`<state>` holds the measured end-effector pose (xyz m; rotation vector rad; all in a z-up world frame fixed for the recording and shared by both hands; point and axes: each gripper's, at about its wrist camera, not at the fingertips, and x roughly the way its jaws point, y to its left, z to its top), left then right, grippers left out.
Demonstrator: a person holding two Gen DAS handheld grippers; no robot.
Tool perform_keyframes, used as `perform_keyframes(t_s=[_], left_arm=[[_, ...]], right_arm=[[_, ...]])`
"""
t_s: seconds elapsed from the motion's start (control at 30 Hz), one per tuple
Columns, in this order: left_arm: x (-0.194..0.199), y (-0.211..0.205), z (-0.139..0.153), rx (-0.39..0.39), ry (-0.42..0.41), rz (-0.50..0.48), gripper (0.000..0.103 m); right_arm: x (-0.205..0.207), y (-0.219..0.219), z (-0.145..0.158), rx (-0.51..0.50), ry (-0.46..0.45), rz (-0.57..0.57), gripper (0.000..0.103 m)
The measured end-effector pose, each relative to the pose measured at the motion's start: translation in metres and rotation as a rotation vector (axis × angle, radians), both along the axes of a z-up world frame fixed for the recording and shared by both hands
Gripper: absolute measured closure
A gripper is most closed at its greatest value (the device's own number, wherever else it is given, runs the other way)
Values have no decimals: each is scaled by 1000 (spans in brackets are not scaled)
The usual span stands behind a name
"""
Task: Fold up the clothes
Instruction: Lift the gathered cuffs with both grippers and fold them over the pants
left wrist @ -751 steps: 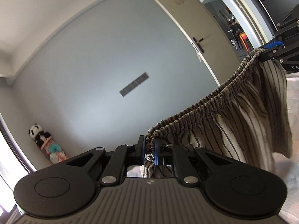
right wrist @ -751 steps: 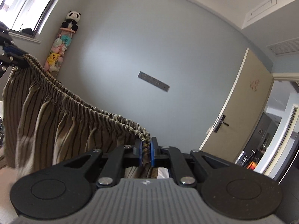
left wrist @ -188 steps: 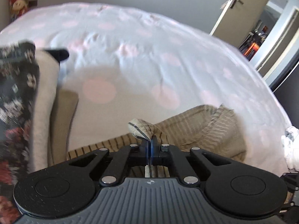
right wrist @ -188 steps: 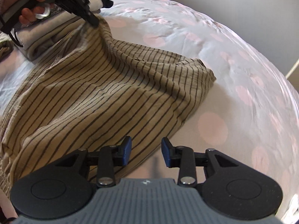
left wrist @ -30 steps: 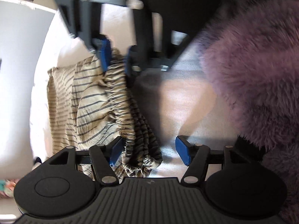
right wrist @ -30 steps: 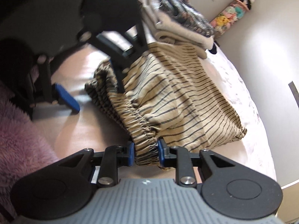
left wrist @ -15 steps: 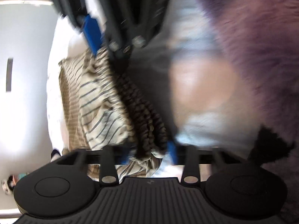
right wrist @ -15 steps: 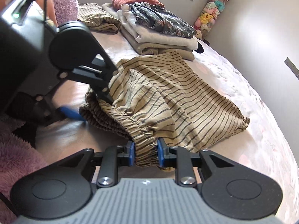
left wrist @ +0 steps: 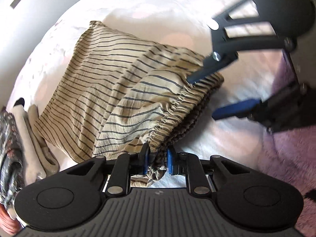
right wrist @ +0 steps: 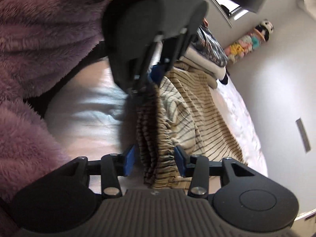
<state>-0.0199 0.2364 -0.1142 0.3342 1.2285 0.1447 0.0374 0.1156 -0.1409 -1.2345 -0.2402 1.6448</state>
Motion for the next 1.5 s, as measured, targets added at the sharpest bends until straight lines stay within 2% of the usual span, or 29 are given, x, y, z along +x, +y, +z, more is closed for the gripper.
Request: perform_keyframes(t_s=[0.07, 0.17, 0.37, 0.43, 0.53, 0.7, 0.87, 1.03, 1.23, 1.33, 1.5], left_arm=[[-2, 4, 4, -38, -10, 22, 88], [-6, 10, 12, -93, -24, 55, 88], [-3, 24, 23, -165, -41, 81, 88], [-3, 26, 26, -170, -41, 81, 88], [-5, 29, 30, -169, -44, 73, 88], [-19, 19, 41, -120, -58, 27, 88], [-40, 5, 61, -93, -80, -26, 88], [-65, -12, 89, -118, -101, -98, 88], [-92, -36, 112, -153, -64, -202, 88], [-90, -33, 115, -132, -48, -226, 88], [-68, -8, 127, -86, -79, -189, 87]], right_arm=[[-1, 1, -1, 8, -12, -4, 49], [-1, 4, -5, -11, -32, -4, 49], [-9, 12, -26, -22, -188, -32, 49], [-9, 13, -28, -9, -221, -50, 51], [-9, 13, -27, 18, -257, -78, 65], [-6, 6, -3, 90, -191, -104, 69], [-4, -3, 38, 81, -91, -132, 73], [-11, -25, 79, 42, -5, -152, 74], [-27, -60, 117, -16, 110, -167, 74], [-28, -54, 121, -17, 127, -177, 74], [-15, -17, 128, 1, 142, -221, 74]])
